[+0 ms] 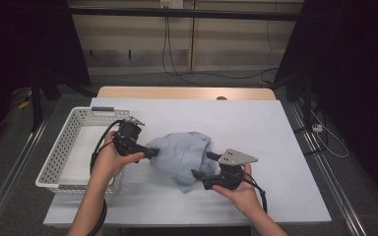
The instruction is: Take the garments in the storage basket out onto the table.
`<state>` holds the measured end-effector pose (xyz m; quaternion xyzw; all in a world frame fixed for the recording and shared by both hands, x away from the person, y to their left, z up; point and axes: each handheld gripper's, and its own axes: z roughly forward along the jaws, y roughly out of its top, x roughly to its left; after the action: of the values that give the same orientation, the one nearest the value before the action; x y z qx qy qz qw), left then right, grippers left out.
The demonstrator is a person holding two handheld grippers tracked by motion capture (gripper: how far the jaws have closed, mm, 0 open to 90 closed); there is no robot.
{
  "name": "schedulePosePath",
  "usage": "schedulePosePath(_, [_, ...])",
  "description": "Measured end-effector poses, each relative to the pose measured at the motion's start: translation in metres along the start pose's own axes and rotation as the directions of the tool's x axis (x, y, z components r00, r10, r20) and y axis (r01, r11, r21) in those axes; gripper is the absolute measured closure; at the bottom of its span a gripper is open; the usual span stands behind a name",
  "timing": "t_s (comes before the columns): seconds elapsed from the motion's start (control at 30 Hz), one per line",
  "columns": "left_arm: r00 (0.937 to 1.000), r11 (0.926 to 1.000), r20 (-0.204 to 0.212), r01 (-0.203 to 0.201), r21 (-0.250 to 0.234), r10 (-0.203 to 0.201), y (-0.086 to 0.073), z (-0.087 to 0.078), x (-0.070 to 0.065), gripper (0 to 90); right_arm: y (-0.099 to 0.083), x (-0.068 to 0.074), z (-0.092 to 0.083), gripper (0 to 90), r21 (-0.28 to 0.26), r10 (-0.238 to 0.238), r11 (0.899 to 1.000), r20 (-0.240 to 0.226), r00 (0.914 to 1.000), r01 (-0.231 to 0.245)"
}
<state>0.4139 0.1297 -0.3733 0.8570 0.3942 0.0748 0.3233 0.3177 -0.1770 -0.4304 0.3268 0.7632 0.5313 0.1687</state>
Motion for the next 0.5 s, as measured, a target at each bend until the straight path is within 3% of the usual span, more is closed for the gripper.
schedulePosePath(0.17, [1.0, 1.0, 0.007, 0.001, 0.0, -0.001, 0.0, 0.0, 0.0, 5.6, 0.003, 0.002, 0.004, 36.3, 0.019, -0.015, 1.0, -0.026, 0.9996, 0.015])
schedulePosePath(0.2, [1.0, 1.0, 0.006, 0.0, 0.001, 0.0, 0.0, 0.0, 0.0, 5.6, 0.002, 0.002, 0.005, 41.7, 0.023, -0.01, 1.0, -0.037, 0.9993, 0.011])
schedulePosePath(0.23, [1.0, 1.0, 0.008, -0.004, -0.002, 0.004, 0.0, -0.001, 0.0, 5.7, 0.002, 0.0, 0.007, 54.4, 0.033, 0.003, 0.999, -0.052, 0.9987, -0.001])
schedulePosePath(0.3, [1.0, 1.0, 0.004, -0.004, -0.005, 0.004, 0.0, -0.001, 0.0, 5.7, 0.002, 0.0, 0.007, 59.8, 0.038, 0.008, 0.999, -0.064, 0.9979, -0.005])
schedulePosePath(0.37, [1.0, 0.9999, 0.001, -0.004, -0.01, 0.004, 0.0, -0.001, -0.002, 5.7, 0.002, -0.004, 0.007, 78.5, 0.024, 0.018, 1.0, -0.079, 0.9967, -0.016])
schedulePosePath(0.43, [0.9999, 0.9999, 0.006, -0.009, -0.011, 0.009, 0.0, 0.0, -0.002, 5.7, 0.003, -0.009, 0.005, 85.7, 0.018, 0.037, 0.999, -0.095, 0.9947, -0.036])
schedulePosePath(0.5, [0.9999, 0.9998, 0.009, -0.013, -0.012, 0.013, 0.001, 0.0, -0.003, 5.6, 0.003, -0.012, 0.004, 86.9, 0.016, 0.051, 0.999, -0.103, 0.9934, -0.05])
